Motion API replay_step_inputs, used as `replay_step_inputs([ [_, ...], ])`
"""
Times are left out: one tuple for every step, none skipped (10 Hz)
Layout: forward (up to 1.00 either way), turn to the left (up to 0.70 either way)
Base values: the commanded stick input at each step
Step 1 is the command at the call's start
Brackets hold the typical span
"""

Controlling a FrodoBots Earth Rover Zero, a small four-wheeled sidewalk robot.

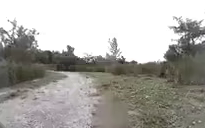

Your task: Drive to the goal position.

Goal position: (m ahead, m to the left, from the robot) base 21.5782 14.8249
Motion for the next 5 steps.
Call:
replay_step_inputs([
  [0.70,0.31],
  [0.70,0.35],
  [0.70,0.35],
  [0.70,0.35],
  [0.70,0.35],
])
